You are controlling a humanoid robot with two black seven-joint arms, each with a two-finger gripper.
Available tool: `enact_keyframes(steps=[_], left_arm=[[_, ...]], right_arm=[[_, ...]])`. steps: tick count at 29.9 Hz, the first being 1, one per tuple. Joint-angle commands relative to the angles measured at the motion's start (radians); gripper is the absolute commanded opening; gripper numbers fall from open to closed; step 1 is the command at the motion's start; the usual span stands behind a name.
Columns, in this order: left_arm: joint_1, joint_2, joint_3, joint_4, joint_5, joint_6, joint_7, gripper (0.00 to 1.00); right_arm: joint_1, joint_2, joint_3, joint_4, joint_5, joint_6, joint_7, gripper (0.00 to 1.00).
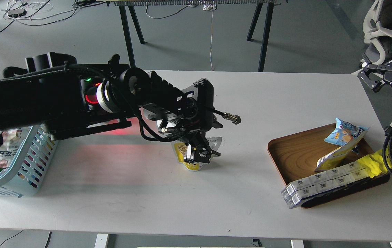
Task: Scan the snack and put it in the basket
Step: 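Grasp the yellow packet with the left gripper and lift it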
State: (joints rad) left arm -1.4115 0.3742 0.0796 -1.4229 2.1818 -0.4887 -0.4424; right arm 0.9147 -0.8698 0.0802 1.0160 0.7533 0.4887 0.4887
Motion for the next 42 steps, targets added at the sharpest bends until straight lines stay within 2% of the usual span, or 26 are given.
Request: enact_keyframes(steps=[1, 6, 9, 14, 22, 26, 29, 37, 42], left_arm=[[0.000, 0.008, 0.003, 0.016, 0.000, 0.000, 0.001, 0.62], [0.026, 0.055, 0.006, 0.022, 0.000, 0.000, 0.001, 0.49], [0.029, 0.069, 0.006, 0.036, 0.000, 0.000, 0.002, 0.47], [0.029, 0.075, 0.006, 0.036, 0.000, 0.000, -0.001, 0.29], [0.048, 0.087, 0.012, 0.035, 0.000, 0.000, -0.002, 0.27], [0.045, 0.089, 0.011, 0.033, 0.000, 0.000, -0.004, 0.19], [0.042, 0.098, 0.011, 0.032, 0.000, 0.000, -0.004, 0.05], [0.048, 0.127, 0.014, 0.022, 0.000, 0.000, -0.004, 0.00], [0.048, 0.133, 0.035, -0.013, 0.000, 0.000, -0.032, 0.00]], right_arm=[[0.001, 0.032, 0.038, -0.014, 0.000, 0.000, 0.000, 0.99], [0.000, 0.077, 0.044, -0.043, 0.000, 0.000, 0.000, 0.99], [-0.007, 0.086, 0.044, -0.046, 0.000, 0.000, 0.000, 0.99], [-0.008, 0.086, 0.046, -0.048, 0.000, 0.000, 0.000, 0.99], [-0.010, 0.086, 0.055, -0.060, -0.002, 0.000, 0.000, 0.99], [-0.010, 0.086, 0.055, -0.062, -0.003, 0.000, 0.000, 0.99], [-0.011, 0.086, 0.055, -0.074, -0.003, 0.000, 0.000, 0.99], [-0.008, 0.086, 0.058, -0.077, -0.003, 0.000, 0.000, 0.99], [-0.008, 0.086, 0.059, -0.091, -0.003, 0.000, 0.000, 0.99]])
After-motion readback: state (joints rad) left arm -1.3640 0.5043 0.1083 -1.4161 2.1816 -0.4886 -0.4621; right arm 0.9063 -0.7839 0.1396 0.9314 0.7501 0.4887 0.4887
